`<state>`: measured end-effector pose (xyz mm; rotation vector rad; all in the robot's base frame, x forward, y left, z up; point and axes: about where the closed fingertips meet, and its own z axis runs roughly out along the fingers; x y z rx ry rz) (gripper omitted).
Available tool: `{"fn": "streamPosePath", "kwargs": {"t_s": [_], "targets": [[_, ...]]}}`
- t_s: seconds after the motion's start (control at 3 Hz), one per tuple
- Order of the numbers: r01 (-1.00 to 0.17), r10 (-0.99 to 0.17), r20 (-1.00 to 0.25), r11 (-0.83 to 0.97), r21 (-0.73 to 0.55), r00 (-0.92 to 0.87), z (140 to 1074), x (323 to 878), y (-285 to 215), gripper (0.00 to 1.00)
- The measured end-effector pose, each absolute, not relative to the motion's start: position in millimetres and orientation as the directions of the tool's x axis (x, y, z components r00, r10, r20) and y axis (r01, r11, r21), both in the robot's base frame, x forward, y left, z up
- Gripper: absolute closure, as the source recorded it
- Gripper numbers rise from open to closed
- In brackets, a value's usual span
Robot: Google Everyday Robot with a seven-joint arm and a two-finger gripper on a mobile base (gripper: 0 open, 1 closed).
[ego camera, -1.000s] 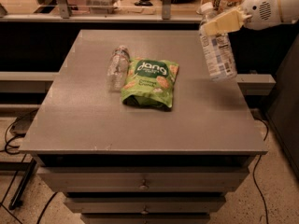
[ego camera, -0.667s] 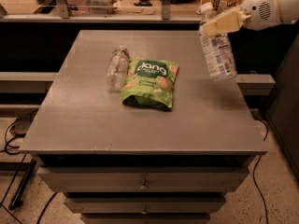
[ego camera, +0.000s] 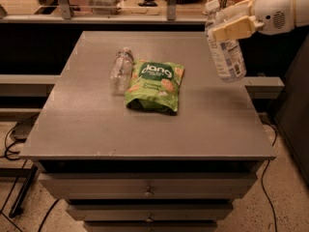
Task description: Place blue plastic bottle upright
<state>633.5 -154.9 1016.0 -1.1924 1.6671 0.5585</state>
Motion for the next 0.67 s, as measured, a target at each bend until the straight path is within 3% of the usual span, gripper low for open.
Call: {"fn": "streamPosePath", "kwargs": {"t_s": [0.33,0.67], "targets": [[-0.895,-0.465,-0.873,0.312,-0.319,0.149,1026.3,617.8,-140.6,1.0],[-0.882,-0.484,-0.845,0.265,-0.39,0.228,1027.0,618.0,-134.9,1.0]]}}
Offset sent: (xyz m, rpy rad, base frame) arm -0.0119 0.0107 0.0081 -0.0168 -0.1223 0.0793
